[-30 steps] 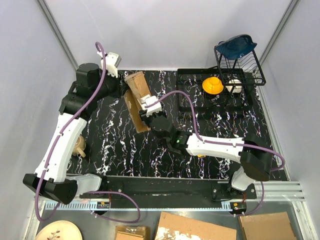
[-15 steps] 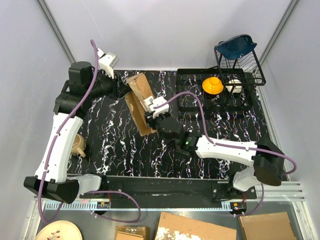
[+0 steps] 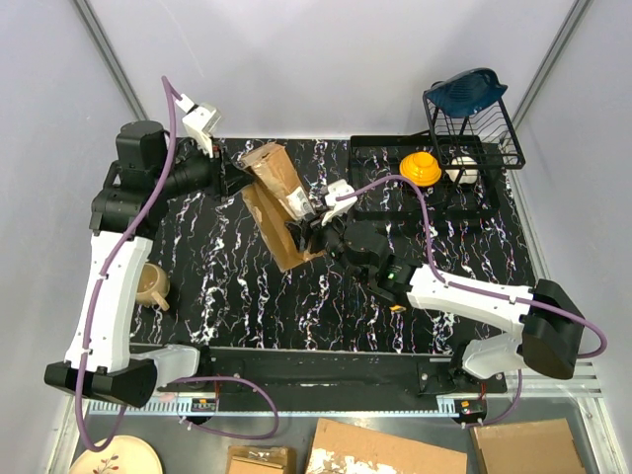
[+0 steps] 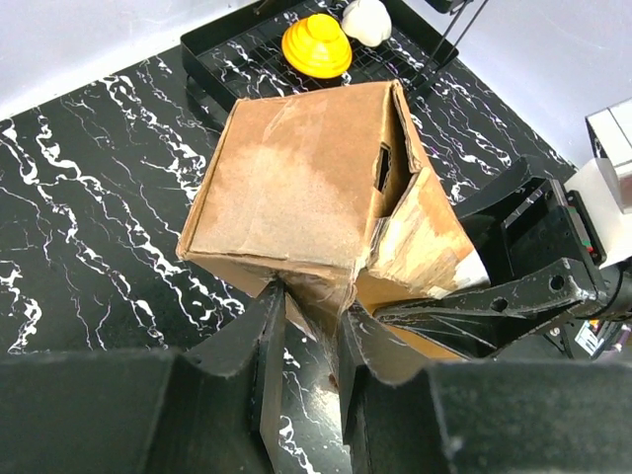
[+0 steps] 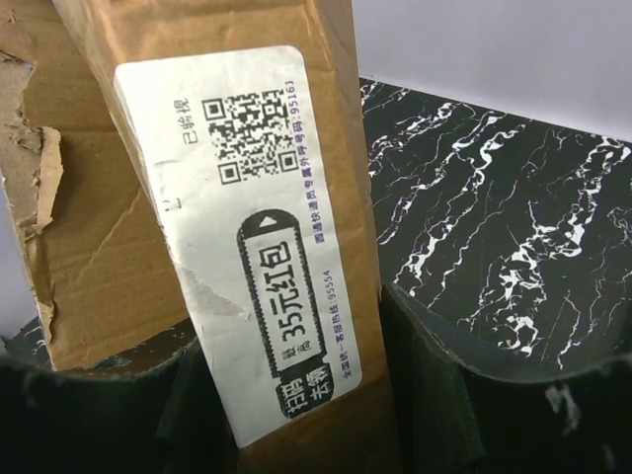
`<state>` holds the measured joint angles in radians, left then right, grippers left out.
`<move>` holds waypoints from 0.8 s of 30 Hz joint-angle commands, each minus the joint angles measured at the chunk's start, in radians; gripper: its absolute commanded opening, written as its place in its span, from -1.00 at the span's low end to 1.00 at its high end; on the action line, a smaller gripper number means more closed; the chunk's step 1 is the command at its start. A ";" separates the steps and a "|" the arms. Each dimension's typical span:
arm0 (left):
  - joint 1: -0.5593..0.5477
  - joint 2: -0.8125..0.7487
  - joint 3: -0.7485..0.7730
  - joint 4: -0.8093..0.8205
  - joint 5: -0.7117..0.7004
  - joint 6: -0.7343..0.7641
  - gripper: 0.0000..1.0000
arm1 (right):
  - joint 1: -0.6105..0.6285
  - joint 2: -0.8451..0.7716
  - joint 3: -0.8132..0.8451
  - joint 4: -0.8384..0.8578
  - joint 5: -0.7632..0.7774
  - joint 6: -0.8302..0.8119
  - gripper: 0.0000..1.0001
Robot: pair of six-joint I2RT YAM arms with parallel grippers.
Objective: Unpack the express box
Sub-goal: Open the express box at the center of the board.
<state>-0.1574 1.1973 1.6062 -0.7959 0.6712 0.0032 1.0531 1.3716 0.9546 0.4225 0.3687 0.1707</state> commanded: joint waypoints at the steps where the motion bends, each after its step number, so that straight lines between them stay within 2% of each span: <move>1: 0.018 -0.045 0.070 0.064 0.131 0.000 -0.83 | -0.024 -0.039 0.000 0.032 -0.002 0.079 0.18; 4: 0.028 -0.039 0.077 0.050 0.201 0.000 -0.87 | -0.028 -0.051 -0.022 0.062 -0.020 0.092 0.18; 8: 0.041 -0.013 0.103 0.001 0.398 0.000 -0.88 | -0.074 -0.062 -0.089 0.154 -0.131 0.161 0.18; 14: 0.044 0.005 0.136 -0.054 0.482 0.027 -0.88 | -0.107 -0.052 -0.093 0.206 -0.304 0.211 0.28; 15: 0.044 0.016 0.156 -0.065 0.484 0.029 -0.88 | -0.119 -0.048 -0.093 0.209 -0.354 0.234 0.37; 19: 0.058 0.025 0.167 -0.117 0.524 0.059 -0.85 | -0.192 -0.032 -0.106 0.248 -0.479 0.364 0.48; 21: 0.059 0.028 0.166 -0.149 0.518 0.079 -0.85 | -0.251 -0.019 -0.105 0.243 -0.561 0.452 0.60; 22: 0.062 0.030 0.167 -0.184 0.505 0.107 -0.86 | -0.266 -0.013 -0.105 0.239 -0.580 0.470 0.99; 24: 0.062 0.027 0.166 -0.213 0.366 0.136 -0.88 | -0.292 -0.022 -0.091 0.141 -0.570 0.471 1.00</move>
<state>-0.0994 1.2285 1.7355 -0.9157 1.0882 0.0765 0.8219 1.3506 0.8467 0.5850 -0.1303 0.5331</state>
